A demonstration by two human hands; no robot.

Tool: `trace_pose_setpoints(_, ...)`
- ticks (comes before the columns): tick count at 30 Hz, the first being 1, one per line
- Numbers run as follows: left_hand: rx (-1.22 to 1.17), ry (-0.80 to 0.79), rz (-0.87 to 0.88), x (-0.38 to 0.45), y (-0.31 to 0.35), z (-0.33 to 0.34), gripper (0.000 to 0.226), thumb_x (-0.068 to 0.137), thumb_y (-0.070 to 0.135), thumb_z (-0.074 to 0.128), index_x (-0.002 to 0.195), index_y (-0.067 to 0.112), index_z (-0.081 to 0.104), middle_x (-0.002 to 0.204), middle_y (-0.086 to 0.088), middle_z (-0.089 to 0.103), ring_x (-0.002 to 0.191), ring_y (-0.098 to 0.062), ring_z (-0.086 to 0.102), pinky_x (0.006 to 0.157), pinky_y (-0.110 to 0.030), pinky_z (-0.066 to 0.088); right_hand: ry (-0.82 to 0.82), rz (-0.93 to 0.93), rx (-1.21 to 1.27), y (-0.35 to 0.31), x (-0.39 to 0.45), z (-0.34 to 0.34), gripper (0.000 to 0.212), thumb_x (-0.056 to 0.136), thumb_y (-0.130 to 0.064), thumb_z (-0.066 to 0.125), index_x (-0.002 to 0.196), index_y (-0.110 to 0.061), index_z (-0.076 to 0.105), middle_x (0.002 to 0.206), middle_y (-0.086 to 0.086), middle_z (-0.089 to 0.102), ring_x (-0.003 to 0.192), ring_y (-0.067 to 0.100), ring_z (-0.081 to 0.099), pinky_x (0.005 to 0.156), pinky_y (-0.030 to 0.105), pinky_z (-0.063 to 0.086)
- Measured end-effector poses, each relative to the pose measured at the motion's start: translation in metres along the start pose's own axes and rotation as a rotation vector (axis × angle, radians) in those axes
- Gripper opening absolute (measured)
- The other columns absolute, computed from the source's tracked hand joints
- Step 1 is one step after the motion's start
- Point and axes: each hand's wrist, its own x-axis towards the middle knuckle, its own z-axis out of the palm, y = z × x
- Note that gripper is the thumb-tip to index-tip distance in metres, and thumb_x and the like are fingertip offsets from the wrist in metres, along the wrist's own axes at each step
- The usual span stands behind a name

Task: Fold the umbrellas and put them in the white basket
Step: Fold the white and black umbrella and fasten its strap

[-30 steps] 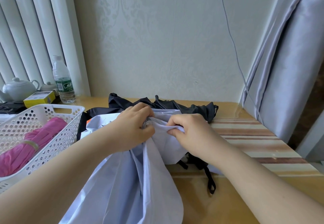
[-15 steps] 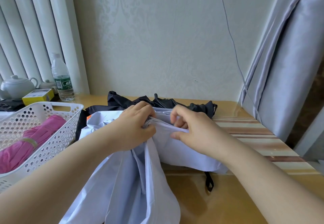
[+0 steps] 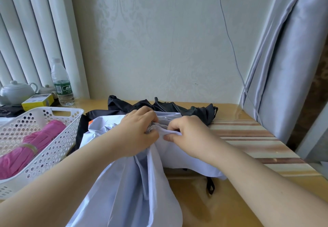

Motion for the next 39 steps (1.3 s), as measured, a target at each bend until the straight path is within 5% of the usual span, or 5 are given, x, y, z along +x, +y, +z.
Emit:
trace_pose_setpoints(11, -0.115, -0.028, 0.0, 0.001, -0.011, -0.008, 0.015, 0.078, 0.027, 0.033, 0.086, 0.025, 0.046, 0.099, 0.011, 0.042, 0.093, -0.018, 0.043, 0.078, -0.023, 0.032, 0.112, 0.019, -0.182, 0.028, -0.009, -0.014, 0.027, 0.09, -0.027, 0.064, 0.096, -0.031, 0.038, 0.085, 0.003, 0.063, 0.073, 0.021, 0.054, 0.069, 0.034, 0.046)
trace_pose_setpoints(16, -0.121, -0.036, 0.012, -0.003, -0.019, -0.016, 0.022, 0.095, 0.004, 0.042, 0.1, 0.022, 0.055, 0.107, 0.015, 0.044, 0.088, -0.002, 0.048, 0.073, -0.005, 0.033, 0.136, 0.067, -0.362, 0.067, -0.022, -0.036, 0.026, 0.091, -0.039, 0.061, 0.072, -0.022, 0.056, 0.088, -0.01, 0.044, 0.095, 0.012, 0.031, 0.083, 0.027, 0.023)
trace_pose_setpoints(25, -0.103, 0.031, -0.005, -0.007, -0.02, -0.013, 0.014, 0.095, 0.011, 0.042, 0.094, 0.017, 0.055, 0.111, 0.008, 0.046, 0.098, -0.014, 0.046, 0.077, -0.003, 0.032, 0.144, 0.198, 0.175, 0.075, -0.04, -0.033, 0.035, 0.09, -0.013, 0.064, 0.099, -0.043, 0.047, 0.087, 0.009, 0.071, 0.08, 0.025, 0.065, 0.079, 0.039, 0.051)
trace_pose_setpoints(31, -0.162, 0.035, -0.045, -0.01, -0.023, -0.018, 0.029, 0.094, 0.006, 0.048, 0.085, 0.034, 0.05, 0.11, 0.013, 0.046, 0.098, -0.003, 0.049, 0.075, 0.002, 0.03, 0.191, 0.156, 0.757, 0.086, -0.045, -0.044, 0.053, 0.09, 0.008, 0.056, 0.122, -0.035, 0.054, 0.083, 0.001, 0.075, 0.075, 0.004, 0.066, 0.074, 0.015, 0.048)
trace_pose_setpoints(39, -0.115, 0.018, -0.017, -0.005, -0.024, -0.014, 0.014, 0.095, 0.008, 0.048, 0.1, 0.009, 0.061, 0.117, 0.009, 0.047, 0.104, -0.013, 0.049, 0.08, 0.0, 0.03, 0.072, 0.233, 0.446, 0.075, -0.033, -0.038, 0.012, 0.088, -0.03, 0.067, 0.099, -0.034, 0.07, 0.092, -0.023, 0.07, 0.088, -0.008, 0.061, 0.082, 0.019, 0.047)
